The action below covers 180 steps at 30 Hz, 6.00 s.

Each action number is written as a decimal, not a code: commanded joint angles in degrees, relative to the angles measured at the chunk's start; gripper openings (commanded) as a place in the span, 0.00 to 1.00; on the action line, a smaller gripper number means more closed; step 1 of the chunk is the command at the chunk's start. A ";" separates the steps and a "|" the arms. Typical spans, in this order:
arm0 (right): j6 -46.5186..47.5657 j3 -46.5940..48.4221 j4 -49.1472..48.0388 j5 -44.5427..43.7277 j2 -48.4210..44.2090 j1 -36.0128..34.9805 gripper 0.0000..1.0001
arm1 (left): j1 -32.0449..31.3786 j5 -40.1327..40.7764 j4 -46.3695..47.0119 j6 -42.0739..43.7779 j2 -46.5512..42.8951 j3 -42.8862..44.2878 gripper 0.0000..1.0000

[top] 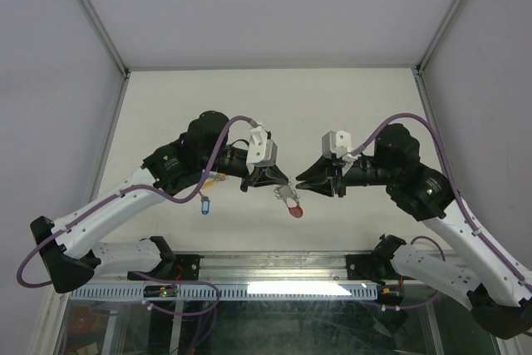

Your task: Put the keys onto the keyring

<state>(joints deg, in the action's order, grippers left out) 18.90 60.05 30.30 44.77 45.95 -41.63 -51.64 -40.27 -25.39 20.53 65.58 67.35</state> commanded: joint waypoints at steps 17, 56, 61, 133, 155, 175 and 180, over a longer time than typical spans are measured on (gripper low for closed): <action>-1.32 -1.87 -4.41 2.03 3.35 -0.64 0.29 | 0.28 -3.95 1.96 1.26 -0.22 3.22 0.00; -26.24 -13.14 -35.39 -2.28 -4.69 -2.58 0.00 | 0.32 3.96 31.12 -17.04 -14.42 -13.40 0.27; -29.90 -14.94 -42.23 -3.04 -5.73 -2.58 0.00 | 0.35 8.26 34.32 -18.95 -16.59 -16.60 0.29; -24.47 -18.39 -49.09 -8.05 -7.37 -2.67 0.15 | 0.38 3.40 29.78 -14.75 -10.61 -9.96 0.00; -9.18 -4.43 -10.63 -9.48 -2.45 -2.68 0.28 | 0.38 0.55 -4.29 4.31 0.75 8.50 0.00; -10.95 -7.83 -16.71 -6.87 0.08 -2.68 0.29 | 0.06 3.99 -17.42 10.39 7.28 16.19 0.00; -9.52 -7.30 -15.46 -6.55 2.19 -2.67 0.27 | 0.03 3.58 -17.43 11.09 7.98 16.89 0.00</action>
<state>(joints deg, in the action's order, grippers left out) 8.75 51.72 17.56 36.95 46.98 -44.10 -51.33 -36.01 -44.40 29.85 73.89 80.88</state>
